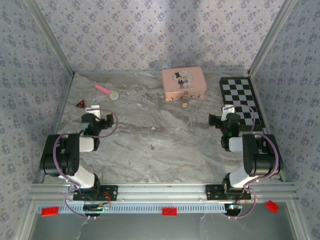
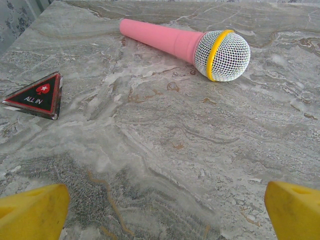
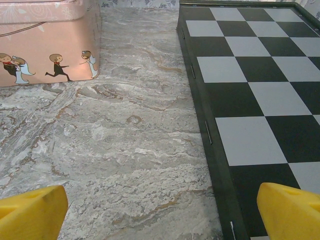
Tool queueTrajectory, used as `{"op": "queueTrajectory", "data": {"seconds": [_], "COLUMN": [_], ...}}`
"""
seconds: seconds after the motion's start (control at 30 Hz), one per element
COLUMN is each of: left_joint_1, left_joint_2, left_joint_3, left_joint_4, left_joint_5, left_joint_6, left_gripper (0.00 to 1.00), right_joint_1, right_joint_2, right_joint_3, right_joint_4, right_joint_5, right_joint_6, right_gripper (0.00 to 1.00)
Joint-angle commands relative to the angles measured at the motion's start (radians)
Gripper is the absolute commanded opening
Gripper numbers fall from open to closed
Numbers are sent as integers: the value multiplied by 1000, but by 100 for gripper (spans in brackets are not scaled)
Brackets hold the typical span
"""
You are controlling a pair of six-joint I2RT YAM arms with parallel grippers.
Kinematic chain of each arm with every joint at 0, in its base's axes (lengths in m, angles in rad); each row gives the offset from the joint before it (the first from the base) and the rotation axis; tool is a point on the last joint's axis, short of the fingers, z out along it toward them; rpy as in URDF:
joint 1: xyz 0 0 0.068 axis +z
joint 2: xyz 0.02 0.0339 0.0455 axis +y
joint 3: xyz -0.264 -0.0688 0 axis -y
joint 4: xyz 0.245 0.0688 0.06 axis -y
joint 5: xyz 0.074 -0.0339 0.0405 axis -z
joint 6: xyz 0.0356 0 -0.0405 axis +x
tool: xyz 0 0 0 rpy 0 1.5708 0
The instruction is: Unlock a padlock with a key
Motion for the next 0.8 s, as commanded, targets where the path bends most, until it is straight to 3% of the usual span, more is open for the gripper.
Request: {"op": "queueTrajectory", "data": {"seconds": [0.0, 0.2, 0.4, 0.6, 0.77], "left_joint_1": [-5, -54, -124, -206, -208], "left_joint_2": [-8, -112, -316, -547, -748], "left_joint_3": [18, -25, 11, 20, 73], "left_joint_4": [6, -3, -262, -413, -595], "left_joint_5": [-2, -24, -24, -106, -208], "left_joint_6": [12, 64, 67, -7, -211], "left_gripper": [100, 100, 100, 100, 100], "right_joint_1": [-2, 39, 73, 180, 214], "right_joint_2": [-5, -38, -130, -379, -607], "right_joint_3": [11, -50, -75, -28, 97], "right_joint_4": [0, 85, 51, -232, -541], "right_joint_5": [4, 23, 49, 117, 8], "right_joint_6": [7, -41, -76, -89, 53], "right_gripper": [99, 99, 99, 99, 99]}}
